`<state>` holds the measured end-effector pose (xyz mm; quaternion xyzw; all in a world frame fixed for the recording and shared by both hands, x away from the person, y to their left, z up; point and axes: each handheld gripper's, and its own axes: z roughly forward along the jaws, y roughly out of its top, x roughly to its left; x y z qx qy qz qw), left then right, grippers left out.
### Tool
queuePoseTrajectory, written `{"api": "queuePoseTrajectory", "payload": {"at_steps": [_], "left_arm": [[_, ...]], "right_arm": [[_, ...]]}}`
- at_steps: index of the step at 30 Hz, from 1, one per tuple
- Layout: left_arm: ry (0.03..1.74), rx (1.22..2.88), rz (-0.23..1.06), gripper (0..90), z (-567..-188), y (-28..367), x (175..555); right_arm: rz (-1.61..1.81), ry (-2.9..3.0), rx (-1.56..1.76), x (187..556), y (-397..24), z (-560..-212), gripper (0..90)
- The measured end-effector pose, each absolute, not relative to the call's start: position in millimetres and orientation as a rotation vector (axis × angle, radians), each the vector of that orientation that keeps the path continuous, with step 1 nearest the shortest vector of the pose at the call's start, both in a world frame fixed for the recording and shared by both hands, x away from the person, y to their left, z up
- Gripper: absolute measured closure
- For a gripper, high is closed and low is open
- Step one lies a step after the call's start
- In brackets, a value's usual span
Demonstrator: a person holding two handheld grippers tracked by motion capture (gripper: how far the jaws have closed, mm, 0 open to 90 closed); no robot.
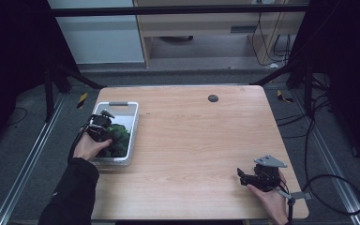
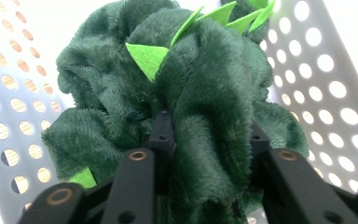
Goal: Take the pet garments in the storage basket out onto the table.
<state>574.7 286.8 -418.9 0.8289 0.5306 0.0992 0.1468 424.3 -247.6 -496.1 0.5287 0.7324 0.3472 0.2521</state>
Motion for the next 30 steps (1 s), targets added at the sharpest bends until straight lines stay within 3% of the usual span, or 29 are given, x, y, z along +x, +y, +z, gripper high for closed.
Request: {"api": "queuePoseTrajectory", "payload": {"at_steps": [10, 30], "left_arm": [[1.479, 2.372, 0.333, 74.8, -404, 288, 565], [1.373, 2.308, 0.450, 76.5, -344, 295, 540]], "right_arm": [[0.938, 1.992, 1.435, 425, -248, -496, 11.2], [0.936, 1.992, 1.435, 424, -248, -496, 11.0]]}}
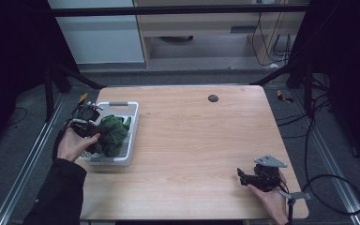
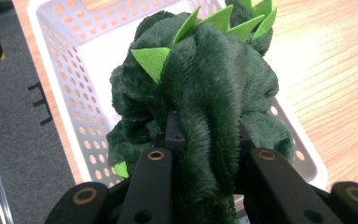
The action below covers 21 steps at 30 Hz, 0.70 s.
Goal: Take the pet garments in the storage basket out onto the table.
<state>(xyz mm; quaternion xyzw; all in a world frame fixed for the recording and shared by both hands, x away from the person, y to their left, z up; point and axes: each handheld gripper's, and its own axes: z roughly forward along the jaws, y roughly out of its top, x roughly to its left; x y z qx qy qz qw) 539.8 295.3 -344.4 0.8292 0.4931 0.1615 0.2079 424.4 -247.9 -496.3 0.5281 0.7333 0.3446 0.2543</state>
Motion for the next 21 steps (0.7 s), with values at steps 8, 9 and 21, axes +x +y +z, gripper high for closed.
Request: {"api": "queuePoseTrajectory", "payload": {"at_steps": [8, 9, 21], "left_arm": [[1.328, 2.289, 0.498, 76.6, -318, 299, 529], [1.326, 2.283, 0.501, 76.6, -315, 298, 527], [1.232, 2.306, 0.489, 76.6, -292, 289, 514]], "right_arm": [[0.939, 1.992, 1.436, 424, -248, -496, 11.0], [0.939, 1.992, 1.436, 424, -248, -496, 11.0], [0.942, 1.989, 1.440, 424, -248, -496, 10.9]]}}
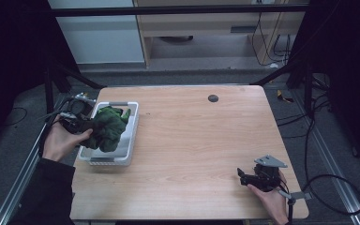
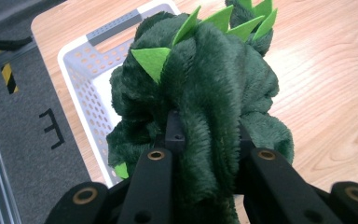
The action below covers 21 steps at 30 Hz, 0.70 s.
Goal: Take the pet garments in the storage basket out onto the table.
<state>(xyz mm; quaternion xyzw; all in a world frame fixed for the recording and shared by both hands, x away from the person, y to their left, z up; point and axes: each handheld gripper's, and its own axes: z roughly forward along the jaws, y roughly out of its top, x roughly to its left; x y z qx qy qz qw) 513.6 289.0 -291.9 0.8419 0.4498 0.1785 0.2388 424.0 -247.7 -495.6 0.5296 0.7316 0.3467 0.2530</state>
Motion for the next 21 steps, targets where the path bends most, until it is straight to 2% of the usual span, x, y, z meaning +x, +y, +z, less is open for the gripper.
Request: {"api": "queuePoseTrajectory", "payload": {"at_steps": [8, 21], "left_arm": [[1.162, 2.323, 0.461, 76.5, -280, 280, 504], [0.978, 2.403, 0.448, 76.5, -256, 241, 488]], "right_arm": [[0.942, 1.987, 1.438, 424, -248, -495, 10.9], [0.943, 1.986, 1.431, 424, -248, -496, 10.8]]}}
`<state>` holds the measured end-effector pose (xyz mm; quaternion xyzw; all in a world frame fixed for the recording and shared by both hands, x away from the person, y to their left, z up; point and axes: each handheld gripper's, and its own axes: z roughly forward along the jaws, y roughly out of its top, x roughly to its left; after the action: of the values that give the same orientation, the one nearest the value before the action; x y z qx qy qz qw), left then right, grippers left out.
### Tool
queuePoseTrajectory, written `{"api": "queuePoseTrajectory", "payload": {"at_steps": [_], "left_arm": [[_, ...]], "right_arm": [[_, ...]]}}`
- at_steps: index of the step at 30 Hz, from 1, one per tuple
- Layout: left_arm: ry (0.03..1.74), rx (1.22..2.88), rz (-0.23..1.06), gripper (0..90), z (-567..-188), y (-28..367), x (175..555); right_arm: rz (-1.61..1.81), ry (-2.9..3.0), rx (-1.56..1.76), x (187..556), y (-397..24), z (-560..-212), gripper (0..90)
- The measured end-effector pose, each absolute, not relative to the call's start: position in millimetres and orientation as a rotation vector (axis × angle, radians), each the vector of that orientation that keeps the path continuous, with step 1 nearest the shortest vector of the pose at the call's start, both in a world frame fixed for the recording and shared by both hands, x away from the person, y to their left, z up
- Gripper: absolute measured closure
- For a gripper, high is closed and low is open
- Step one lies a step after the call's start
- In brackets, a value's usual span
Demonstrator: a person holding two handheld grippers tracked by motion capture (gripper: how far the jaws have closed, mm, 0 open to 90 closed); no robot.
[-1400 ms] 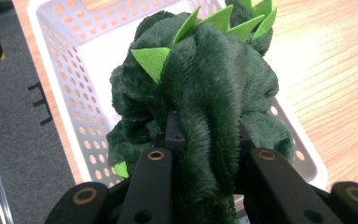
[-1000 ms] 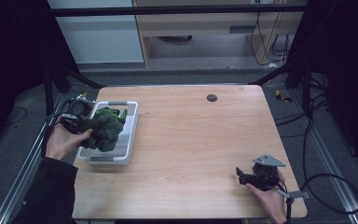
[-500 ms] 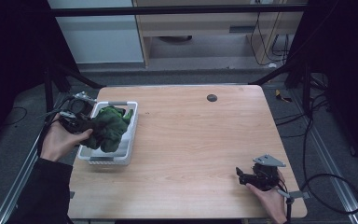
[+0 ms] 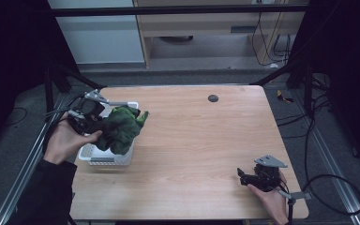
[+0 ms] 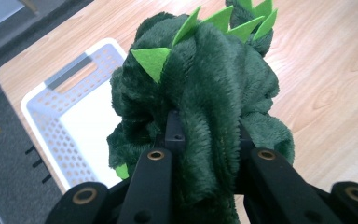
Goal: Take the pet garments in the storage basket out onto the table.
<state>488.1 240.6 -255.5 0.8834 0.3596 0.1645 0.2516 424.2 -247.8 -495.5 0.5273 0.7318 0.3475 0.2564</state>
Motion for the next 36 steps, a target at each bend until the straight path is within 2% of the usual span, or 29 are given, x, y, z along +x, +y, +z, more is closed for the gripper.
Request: {"api": "queuePoseTrajectory", "payload": {"at_steps": [36], "left_arm": [[0.549, 2.628, 0.328, 76.3, -273, 122, 500]], "right_arm": [[0.957, 1.977, 1.429, 424, -250, -495, 10.9]]}}
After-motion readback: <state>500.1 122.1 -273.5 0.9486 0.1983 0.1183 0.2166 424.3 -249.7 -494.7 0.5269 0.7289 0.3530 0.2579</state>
